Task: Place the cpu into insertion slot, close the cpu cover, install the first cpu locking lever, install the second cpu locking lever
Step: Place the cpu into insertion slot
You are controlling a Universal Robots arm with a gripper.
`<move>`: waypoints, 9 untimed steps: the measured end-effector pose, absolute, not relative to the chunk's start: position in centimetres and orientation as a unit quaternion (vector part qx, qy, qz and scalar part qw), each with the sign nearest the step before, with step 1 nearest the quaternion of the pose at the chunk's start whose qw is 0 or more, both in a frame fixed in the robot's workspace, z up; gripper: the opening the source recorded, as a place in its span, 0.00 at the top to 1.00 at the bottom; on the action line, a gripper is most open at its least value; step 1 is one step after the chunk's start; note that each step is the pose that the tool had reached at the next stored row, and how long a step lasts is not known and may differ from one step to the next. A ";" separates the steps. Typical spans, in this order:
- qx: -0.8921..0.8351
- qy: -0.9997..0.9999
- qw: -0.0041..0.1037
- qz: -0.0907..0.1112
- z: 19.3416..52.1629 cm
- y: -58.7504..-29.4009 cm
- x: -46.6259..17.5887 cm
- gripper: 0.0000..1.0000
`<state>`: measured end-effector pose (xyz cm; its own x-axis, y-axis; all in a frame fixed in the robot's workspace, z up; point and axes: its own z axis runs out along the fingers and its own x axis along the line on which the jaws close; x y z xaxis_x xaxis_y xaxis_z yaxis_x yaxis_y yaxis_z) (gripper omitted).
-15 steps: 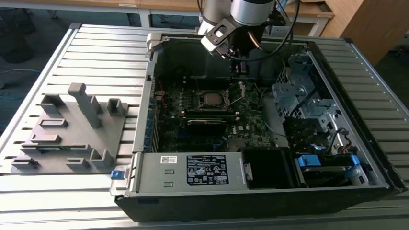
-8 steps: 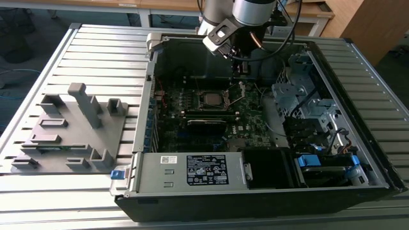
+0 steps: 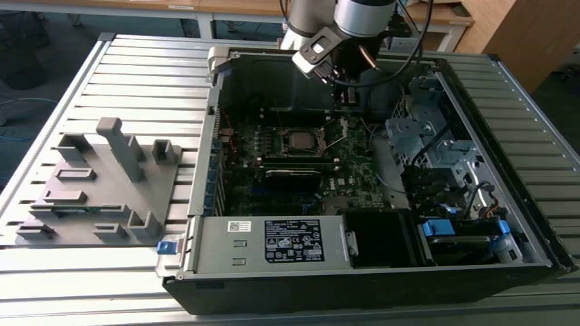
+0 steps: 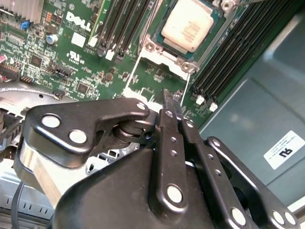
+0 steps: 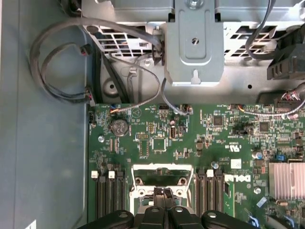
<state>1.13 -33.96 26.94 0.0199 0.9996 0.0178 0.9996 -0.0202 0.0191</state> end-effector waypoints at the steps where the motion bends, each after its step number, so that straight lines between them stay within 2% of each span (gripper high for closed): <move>1: 0.714 0.700 0.001 0.013 26.9 -34.0 1.2 0.90; 9: 0.714 0.700 0.001 0.013 26.9 -34.0 1.8 0.90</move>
<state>1.84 -33.97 26.93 0.0200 0.9996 0.0177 0.9996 -0.0203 0.0191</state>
